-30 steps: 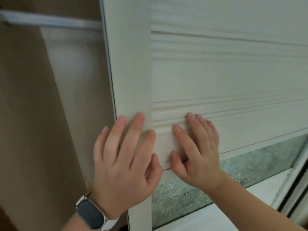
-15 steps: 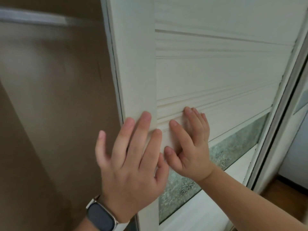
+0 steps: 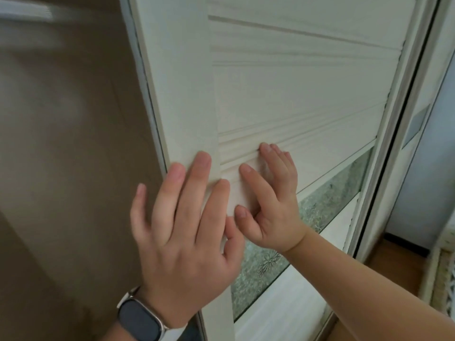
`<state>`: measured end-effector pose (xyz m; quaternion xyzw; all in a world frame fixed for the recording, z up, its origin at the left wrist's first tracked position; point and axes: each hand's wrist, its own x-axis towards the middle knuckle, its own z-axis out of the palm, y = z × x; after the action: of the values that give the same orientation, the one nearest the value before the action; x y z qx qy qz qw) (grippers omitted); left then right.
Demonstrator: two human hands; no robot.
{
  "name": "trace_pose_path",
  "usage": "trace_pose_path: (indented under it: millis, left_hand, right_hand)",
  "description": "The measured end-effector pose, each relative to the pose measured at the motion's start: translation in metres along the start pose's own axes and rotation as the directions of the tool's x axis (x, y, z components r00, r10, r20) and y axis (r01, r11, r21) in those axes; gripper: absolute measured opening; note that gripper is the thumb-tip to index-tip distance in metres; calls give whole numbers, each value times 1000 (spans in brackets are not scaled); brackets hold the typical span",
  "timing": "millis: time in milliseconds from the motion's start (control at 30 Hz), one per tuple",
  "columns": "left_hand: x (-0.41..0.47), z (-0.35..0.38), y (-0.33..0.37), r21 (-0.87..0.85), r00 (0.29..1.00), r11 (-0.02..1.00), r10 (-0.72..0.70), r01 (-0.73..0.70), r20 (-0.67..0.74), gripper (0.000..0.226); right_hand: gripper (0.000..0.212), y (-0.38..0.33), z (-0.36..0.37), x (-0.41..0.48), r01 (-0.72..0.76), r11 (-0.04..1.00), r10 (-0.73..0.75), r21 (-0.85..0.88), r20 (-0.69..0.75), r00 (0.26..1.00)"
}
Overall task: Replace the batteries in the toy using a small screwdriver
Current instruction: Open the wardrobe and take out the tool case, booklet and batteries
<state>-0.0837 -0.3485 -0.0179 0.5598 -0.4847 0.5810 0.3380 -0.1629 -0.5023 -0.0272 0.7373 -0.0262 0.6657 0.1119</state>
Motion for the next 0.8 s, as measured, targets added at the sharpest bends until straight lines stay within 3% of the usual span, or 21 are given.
trace_pose_path:
  millis: [800]
  left_hand:
    - [16, 61, 46, -86, 1000, 996, 3, -4, -15, 39]
  right_hand:
    - [50, 74, -12, -10, -14, 999, 14, -29, -15, 1000]
